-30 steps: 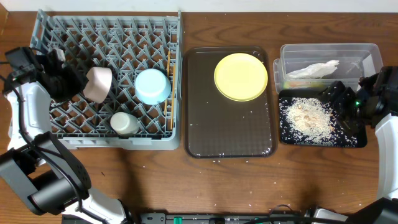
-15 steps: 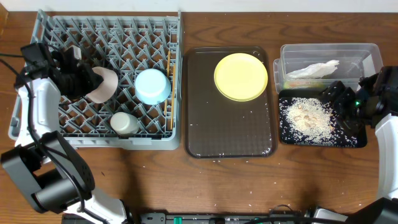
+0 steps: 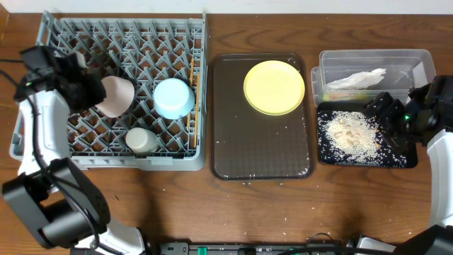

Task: Sort waste into correct bins and load items into the dishwasher
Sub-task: 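Withdraw the left gripper from the rack toward the brown tray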

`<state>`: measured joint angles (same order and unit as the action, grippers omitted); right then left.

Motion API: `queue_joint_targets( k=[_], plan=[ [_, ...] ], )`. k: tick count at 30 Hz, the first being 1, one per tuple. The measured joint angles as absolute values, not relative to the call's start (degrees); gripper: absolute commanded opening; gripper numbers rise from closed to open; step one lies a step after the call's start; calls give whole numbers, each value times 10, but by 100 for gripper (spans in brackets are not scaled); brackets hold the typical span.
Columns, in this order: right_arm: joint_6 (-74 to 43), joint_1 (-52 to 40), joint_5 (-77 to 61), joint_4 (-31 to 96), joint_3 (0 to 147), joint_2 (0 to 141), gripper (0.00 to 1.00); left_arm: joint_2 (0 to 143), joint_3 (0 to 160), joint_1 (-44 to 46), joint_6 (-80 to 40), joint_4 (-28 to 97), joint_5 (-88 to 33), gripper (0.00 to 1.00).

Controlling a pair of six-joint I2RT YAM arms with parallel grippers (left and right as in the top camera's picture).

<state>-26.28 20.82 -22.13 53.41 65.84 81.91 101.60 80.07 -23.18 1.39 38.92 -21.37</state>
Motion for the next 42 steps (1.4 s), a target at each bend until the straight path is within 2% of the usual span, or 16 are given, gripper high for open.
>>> queue_joint_targets(
  k=[8, 15, 18, 19, 25, 26, 31, 34, 42],
  plan=[
    [-263, 208, -221, 534, 658, 819, 99, 1024, 801, -176, 16, 402, -177, 7],
    [-263, 208, -221, 534, 658, 819, 99, 1024, 801, -163, 13, 411, -140, 8],
    [-263, 208, -221, 534, 658, 819, 99, 1022, 801, -163, 1, 416, -137, 17],
    [-263, 208, -221, 534, 658, 819, 99, 1017, 801, -163, -4, 423, -138, 17],
    [-263, 208, -221, 534, 658, 819, 99, 926, 801, -141, -20, 462, -138, 53],
    [-263, 208, -221, 534, 658, 819, 99, 894, 802, -128, -18, 469, -138, 55],
    [-263, 208, -221, 534, 658, 819, 99, 782, 811, -76, -24, 494, -144, 60],
    [-263, 208, -221, 534, 658, 819, 99, 739, 812, -53, -25, 506, -144, 67],
    [-263, 208, -221, 534, 658, 819, 99, 709, 812, -6, -51, 521, -156, 69]
  ],
)
